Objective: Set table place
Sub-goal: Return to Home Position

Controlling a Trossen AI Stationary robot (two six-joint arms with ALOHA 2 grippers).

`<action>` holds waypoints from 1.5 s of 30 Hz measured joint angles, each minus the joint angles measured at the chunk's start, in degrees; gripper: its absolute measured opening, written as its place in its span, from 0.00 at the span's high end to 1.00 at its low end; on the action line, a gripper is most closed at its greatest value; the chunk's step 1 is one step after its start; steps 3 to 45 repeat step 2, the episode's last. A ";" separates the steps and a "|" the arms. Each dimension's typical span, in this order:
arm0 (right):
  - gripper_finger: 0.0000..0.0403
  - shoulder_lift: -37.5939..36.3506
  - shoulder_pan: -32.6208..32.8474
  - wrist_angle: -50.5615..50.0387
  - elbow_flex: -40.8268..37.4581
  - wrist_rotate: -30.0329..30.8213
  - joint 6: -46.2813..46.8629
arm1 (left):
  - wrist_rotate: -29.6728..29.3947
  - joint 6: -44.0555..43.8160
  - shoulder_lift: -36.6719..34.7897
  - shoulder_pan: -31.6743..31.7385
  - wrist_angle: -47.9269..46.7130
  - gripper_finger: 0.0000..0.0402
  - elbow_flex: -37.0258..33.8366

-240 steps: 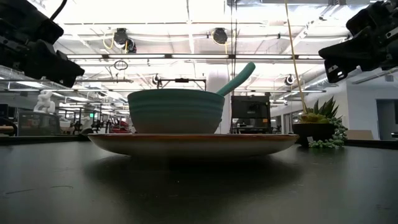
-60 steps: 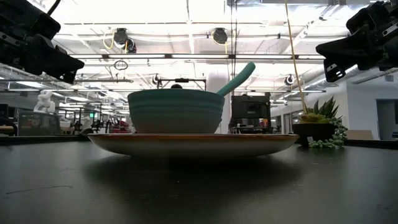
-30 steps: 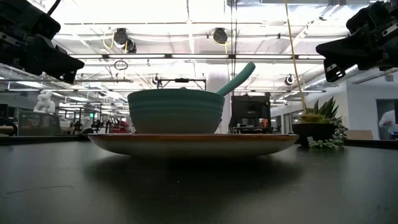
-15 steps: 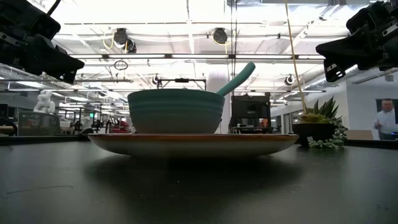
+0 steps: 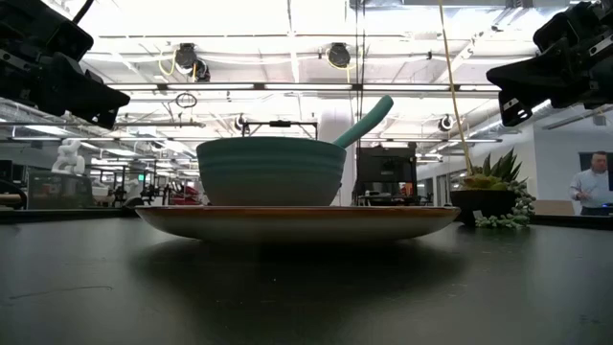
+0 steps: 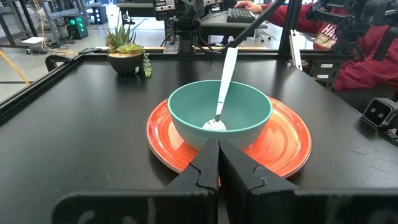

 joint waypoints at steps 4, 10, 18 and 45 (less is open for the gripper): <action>1.00 0.00 0.01 0.00 0.00 0.02 0.00 | 0.02 0.00 -0.01 0.00 0.00 0.96 0.00; 1.00 0.00 0.01 0.00 0.00 0.02 0.00 | 0.02 0.00 -0.01 0.00 0.00 0.96 0.00; 1.00 0.00 0.01 0.00 0.00 0.02 0.00 | 0.02 0.00 -0.01 0.00 0.00 0.96 0.00; 1.00 0.00 0.01 0.00 0.00 0.02 0.00 | 0.02 0.00 -0.01 0.00 0.00 0.96 0.00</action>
